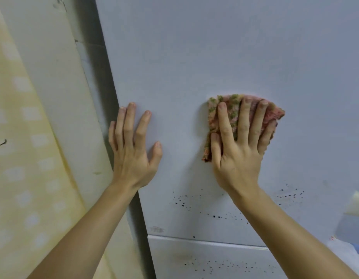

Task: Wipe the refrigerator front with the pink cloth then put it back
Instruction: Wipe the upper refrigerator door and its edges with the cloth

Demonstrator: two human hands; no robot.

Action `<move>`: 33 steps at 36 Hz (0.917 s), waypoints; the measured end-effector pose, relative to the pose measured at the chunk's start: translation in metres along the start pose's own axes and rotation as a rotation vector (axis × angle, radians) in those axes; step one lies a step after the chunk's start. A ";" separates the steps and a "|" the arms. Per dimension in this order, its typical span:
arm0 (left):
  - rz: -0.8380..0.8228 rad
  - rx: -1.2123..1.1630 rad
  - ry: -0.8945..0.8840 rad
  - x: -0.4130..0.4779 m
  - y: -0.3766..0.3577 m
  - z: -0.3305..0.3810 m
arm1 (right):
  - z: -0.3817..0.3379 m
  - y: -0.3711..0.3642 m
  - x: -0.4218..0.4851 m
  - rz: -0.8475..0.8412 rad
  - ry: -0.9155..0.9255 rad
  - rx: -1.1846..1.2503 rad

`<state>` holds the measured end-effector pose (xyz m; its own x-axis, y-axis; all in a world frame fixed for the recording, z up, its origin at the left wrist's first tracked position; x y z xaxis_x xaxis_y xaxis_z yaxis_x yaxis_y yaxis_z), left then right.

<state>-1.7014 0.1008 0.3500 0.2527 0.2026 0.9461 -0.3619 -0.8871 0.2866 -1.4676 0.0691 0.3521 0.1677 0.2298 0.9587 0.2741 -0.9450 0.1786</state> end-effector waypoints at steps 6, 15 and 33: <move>0.069 0.030 0.008 -0.032 -0.010 -0.019 | -0.017 -0.010 -0.009 0.039 0.059 -0.012; 0.159 0.039 -0.004 -0.059 -0.013 -0.038 | -0.029 -0.025 -0.029 0.127 0.177 0.004; 0.139 -0.073 0.072 -0.116 -0.022 -0.097 | -0.063 -0.068 -0.125 0.183 0.196 0.008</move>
<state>-1.8100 0.1373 0.2486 0.1318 0.1116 0.9850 -0.4533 -0.8769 0.1600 -1.5670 0.0899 0.2342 0.0287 0.0050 0.9996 0.2634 -0.9647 -0.0028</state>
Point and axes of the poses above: each hand's wrist, its own x-axis towards the middle knuckle, its own y-axis out of the back of the hand, z = x × y, the point moved 6 cm from there along x, towards the middle knuckle, and after that the axes turned 7 degrees about -y, right-handed, at the moved point
